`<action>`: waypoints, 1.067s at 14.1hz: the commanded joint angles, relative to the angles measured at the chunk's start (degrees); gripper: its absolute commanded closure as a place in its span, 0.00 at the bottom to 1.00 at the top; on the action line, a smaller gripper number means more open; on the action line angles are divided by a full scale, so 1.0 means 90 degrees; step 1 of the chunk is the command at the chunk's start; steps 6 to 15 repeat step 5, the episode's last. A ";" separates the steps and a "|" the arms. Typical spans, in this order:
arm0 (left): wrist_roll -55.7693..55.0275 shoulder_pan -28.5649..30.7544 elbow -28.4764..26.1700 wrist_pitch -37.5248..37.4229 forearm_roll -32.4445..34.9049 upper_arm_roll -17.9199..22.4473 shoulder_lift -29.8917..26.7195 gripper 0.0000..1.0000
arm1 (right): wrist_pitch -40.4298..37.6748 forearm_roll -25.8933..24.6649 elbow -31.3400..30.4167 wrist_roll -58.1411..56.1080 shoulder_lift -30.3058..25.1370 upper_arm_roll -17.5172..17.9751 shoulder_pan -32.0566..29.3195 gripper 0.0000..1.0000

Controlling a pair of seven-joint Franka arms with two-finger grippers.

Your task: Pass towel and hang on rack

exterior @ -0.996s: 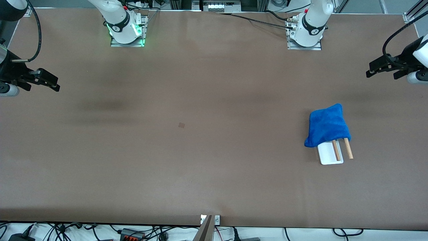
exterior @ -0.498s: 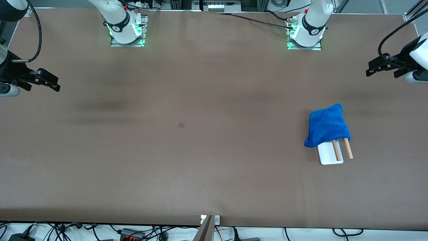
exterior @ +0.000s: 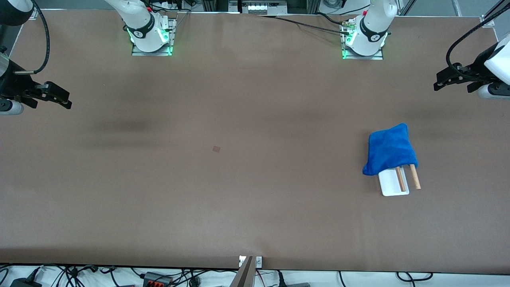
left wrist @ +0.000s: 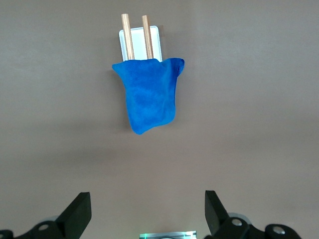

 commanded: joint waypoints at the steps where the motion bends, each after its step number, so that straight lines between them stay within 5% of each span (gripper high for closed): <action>1: -0.0102 -0.0127 -0.0111 0.0014 0.0168 0.0074 -0.0159 0.00 | -0.0022 -0.0010 -0.0084 -0.0057 -0.0098 0.0041 -0.0060 0.00; 15: -0.0093 -0.0127 -0.0111 0.0014 0.0139 0.0074 -0.0179 0.00 | -0.0031 -0.0010 -0.0074 -0.0057 -0.0098 0.0041 -0.0060 0.00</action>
